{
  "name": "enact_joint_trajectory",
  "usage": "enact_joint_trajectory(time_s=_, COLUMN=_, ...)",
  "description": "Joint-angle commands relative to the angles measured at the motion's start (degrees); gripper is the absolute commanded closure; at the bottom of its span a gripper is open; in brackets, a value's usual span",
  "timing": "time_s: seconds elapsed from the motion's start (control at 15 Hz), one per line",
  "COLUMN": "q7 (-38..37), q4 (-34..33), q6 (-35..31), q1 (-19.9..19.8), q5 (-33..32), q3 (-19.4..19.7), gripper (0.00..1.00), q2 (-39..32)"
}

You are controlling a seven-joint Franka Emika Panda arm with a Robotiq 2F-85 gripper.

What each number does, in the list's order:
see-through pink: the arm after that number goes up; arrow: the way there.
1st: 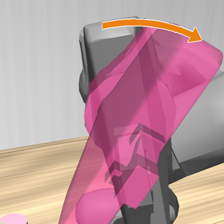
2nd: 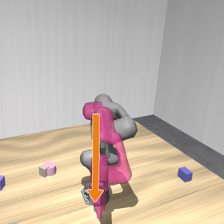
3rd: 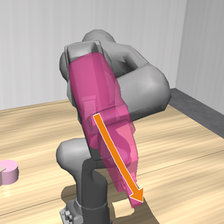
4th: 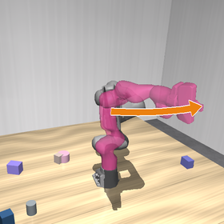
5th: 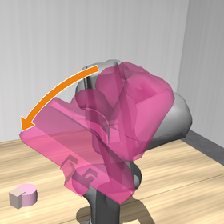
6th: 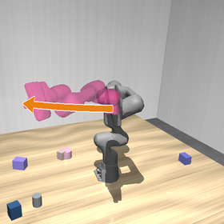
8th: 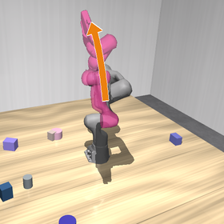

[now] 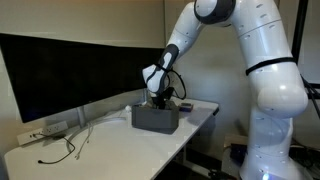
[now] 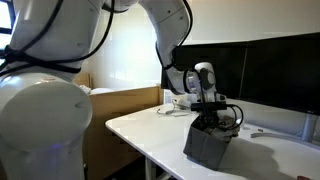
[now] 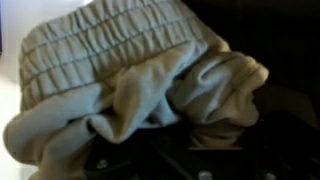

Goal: Pick up the clothes from the table and put them in the box

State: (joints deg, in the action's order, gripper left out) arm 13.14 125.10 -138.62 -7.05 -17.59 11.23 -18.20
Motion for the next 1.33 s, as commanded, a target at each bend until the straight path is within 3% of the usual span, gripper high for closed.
enact_joint_trajectory(time_s=0.0, q7=-0.9, q4=2.2, q6=-1.3, q1=-0.1, q5=-1.1, q3=-1.1, gripper=0.91, q2=1.3)
enact_joint_trajectory(time_s=0.13, q7=0.3, q4=3.2, q6=-1.4, q1=-0.4, q5=0.1, q3=-2.1, gripper=0.93, q2=2.6)
enact_joint_trajectory(time_s=0.2, q7=1.1, q4=3.7, q6=-1.1, q1=-0.6, q5=1.2, q3=-2.8, gripper=0.66, q2=3.6)
enact_joint_trajectory(time_s=0.33, q7=3.5, q4=5.4, q6=-0.9, q1=-0.9, q5=3.0, q3=-4.2, gripper=0.60, q2=6.5)
enact_joint_trajectory(time_s=0.67, q7=10.6, q4=9.5, q6=-0.4, q1=-1.0, q5=10.5, q3=-6.9, gripper=0.27, q2=14.5)
enact_joint_trajectory(time_s=0.93, q7=15.0, q4=10.8, q6=0.3, q1=-0.2, q5=16.3, q3=-7.0, gripper=0.01, q2=18.8)
enact_joint_trajectory(time_s=1.27, q7=20.5, q4=10.6, q6=0.2, q1=0.0, q5=27.5, q3=-5.4, gripper=0.00, q2=22.9)
